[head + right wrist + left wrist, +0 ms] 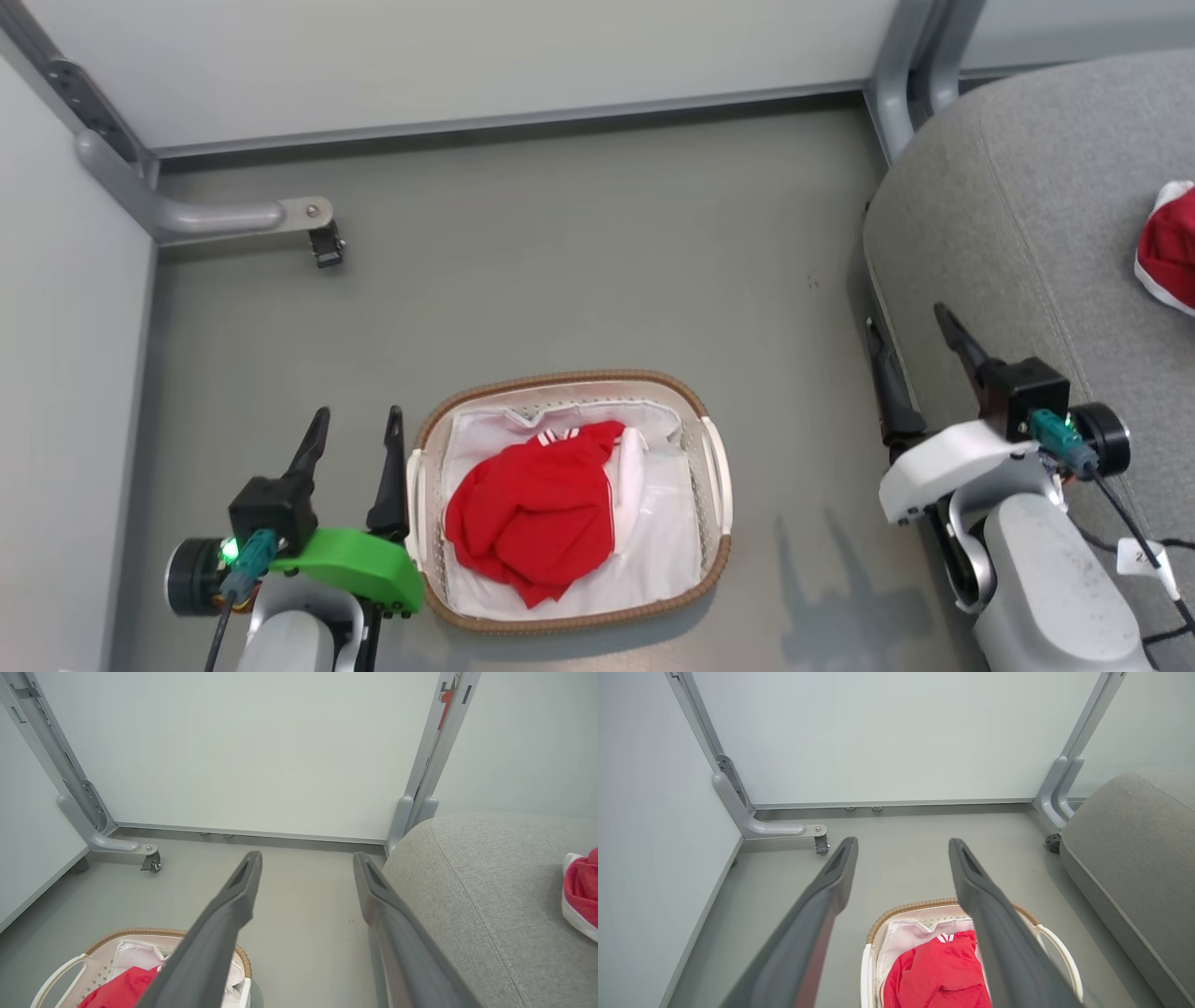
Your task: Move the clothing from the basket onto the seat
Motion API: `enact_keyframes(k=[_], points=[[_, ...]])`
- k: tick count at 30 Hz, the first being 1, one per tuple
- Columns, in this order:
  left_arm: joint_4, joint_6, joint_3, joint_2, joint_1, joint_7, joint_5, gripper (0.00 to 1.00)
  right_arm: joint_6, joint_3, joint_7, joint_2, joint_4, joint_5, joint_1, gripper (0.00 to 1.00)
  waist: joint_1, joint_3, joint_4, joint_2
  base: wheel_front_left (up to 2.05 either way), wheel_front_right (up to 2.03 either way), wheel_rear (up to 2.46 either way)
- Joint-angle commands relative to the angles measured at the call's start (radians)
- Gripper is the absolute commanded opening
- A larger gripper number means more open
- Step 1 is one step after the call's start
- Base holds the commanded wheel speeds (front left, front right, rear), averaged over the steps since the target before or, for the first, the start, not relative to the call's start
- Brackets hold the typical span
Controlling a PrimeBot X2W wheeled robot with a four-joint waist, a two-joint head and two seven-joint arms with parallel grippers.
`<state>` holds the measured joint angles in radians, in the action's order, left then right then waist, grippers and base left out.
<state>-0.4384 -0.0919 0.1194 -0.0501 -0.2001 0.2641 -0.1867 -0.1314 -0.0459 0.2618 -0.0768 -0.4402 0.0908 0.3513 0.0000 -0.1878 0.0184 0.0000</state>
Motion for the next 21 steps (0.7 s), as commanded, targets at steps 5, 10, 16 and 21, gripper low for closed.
enact_keyframes(k=[5,10,16,21], points=[[0.013,0.024,-0.042,-0.002,0.058,0.001,-0.009,1.0,0.001,-0.005,0.005,0.012,0.003,0.015,-0.069,1.0,0.0,0.077,-0.05,0.0,0.0,0.0,0.0],[0.029,0.029,-0.057,-0.002,0.106,0.001,-0.008,1.0,0.001,0.002,0.005,0.018,0.001,0.021,-0.121,1.0,0.0,0.112,-0.049,0.0,0.0,0.0,0.0],[0.039,0.033,-0.045,-0.002,0.163,0.001,-0.011,1.0,0.001,0.02,0.005,0.024,0.001,0.039,-0.179,1.0,0.0,0.143,-0.046,0.0,0.0,0.0,0.0],[0.052,0.043,-0.031,-0.002,0.182,0.001,-0.028,1.0,0.001,0.009,0.005,0.023,0.004,0.062,-0.197,1.0,0.0,0.148,-0.045,0.0,0.0,0.0,0.0]])
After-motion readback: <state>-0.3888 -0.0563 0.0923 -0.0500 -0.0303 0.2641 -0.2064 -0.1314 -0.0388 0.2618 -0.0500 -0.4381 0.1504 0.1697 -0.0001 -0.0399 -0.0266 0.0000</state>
